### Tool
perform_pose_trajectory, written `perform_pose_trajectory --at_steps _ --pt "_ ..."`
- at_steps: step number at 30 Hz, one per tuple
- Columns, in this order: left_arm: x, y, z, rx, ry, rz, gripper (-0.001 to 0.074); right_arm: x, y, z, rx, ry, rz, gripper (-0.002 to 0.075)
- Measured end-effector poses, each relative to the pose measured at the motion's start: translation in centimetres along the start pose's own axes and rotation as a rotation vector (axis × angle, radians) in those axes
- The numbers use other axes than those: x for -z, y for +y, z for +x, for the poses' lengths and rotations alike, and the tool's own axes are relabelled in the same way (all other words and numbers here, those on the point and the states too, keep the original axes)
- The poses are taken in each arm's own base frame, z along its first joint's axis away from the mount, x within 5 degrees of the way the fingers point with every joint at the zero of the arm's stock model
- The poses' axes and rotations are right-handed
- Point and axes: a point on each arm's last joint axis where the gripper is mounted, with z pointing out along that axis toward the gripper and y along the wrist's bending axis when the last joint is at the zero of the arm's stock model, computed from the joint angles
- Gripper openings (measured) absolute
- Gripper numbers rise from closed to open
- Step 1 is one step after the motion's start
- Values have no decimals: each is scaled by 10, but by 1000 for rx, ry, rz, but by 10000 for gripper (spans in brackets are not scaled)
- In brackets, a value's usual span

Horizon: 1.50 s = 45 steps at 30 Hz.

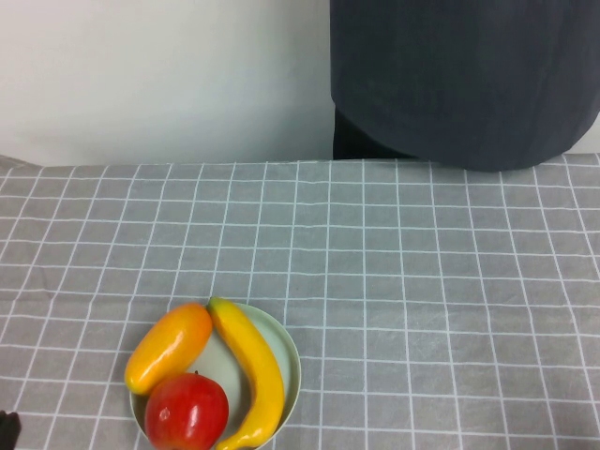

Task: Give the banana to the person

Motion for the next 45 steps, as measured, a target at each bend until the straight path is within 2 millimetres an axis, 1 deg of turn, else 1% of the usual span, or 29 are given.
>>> perform_pose_trajectory --at_steps 2,6,8,10,12,16,18,19,21,24,28,30,33,37,41,43,45 --pt "0 -2 -2 97 -17 25 -4 0 0 0 0 0 0 -11" --pt "1 -7 -10 401 -99 96 -4 0 0 0 0 0 0 -11" --pt "2 -7 -16 521 -151 122 -4 0 0 0 0 0 0 -11" --pt "2 -6 -20 597 -193 135 -4 0 0 0 0 0 0 -11" --pt "3 -5 -23 630 -233 138 -4 0 0 0 0 0 0 -11" --pt "4 -4 -25 680 -256 143 -4 0 0 0 0 0 0 -11" --pt "5 -7 -26 701 -211 163 -4 0 0 0 0 0 0 -11" --pt "8 -9 -31 695 -181 182 -4 0 0 0 0 0 0 -11" --pt "16 -12 -49 666 -116 215 -4 0 0 0 0 0 0 -11" --pt "24 -17 -80 549 25 240 -4 0 0 0 0 0 0 -11" --pt "20 -22 -116 408 307 262 -4 0 0 0 0 0 0 -11" --pt "10 -23 -132 345 468 274 -4 0 0 0 0 0 0 -11" --pt "-16 -26 -148 273 665 297 -4 0 0 0 0 0 0 -11" --pt "-54 -28 -163 222 812 323 -4 0 0 0 0 0 0 -11" --pt "-96 -36 -166 197 937 354 -4 0 0 0 0 0 0 -11" --pt "-110 -48 -165 165 985 376 -4 0 0 0 0 0 0 -11" --pt "-123 -65 -163 120 1040 390 -4 0 0 0 0 0 0 -11"
